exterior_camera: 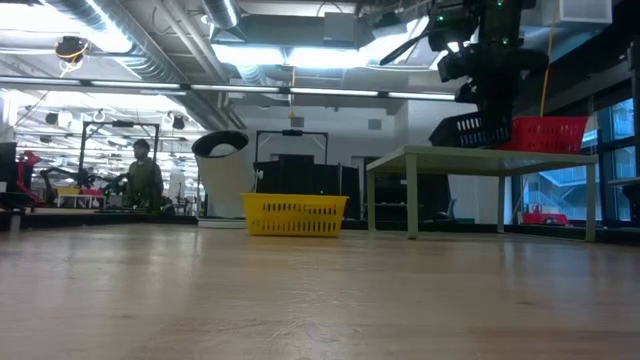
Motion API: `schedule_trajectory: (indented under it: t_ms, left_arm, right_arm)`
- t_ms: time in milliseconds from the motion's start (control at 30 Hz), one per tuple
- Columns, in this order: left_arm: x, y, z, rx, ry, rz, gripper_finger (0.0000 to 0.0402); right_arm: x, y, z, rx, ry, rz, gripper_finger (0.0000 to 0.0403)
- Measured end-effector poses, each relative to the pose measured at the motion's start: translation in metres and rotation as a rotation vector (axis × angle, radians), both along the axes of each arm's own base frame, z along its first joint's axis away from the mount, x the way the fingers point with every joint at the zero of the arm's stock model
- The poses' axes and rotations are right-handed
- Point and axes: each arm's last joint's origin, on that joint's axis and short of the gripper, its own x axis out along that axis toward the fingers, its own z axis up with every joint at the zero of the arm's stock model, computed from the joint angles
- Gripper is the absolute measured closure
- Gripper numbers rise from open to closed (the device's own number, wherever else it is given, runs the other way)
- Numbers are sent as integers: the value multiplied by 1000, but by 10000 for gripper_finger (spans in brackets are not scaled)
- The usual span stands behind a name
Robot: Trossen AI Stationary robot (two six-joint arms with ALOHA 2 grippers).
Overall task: Pick & Place Office Desk Supplies
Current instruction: Put the black bin filled with spring keychain on the shelf, then put the yellow bin filled with crayon boxes on the shelf
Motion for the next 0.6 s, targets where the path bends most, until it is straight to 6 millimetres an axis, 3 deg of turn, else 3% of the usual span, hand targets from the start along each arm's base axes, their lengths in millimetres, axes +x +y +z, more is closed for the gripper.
schedule_trajectory:
  t_ms: [300, 600]
  left_arm:
    - [0, 0, 0, -9, -4, 4, 219]
    - [0, 0, 0, -8, -3, 3, 219]
  right_arm:
    - [0, 1, 0, 23, -8, -1, 379]
    - [0, 2, 0, 19, 3, -4, 301]
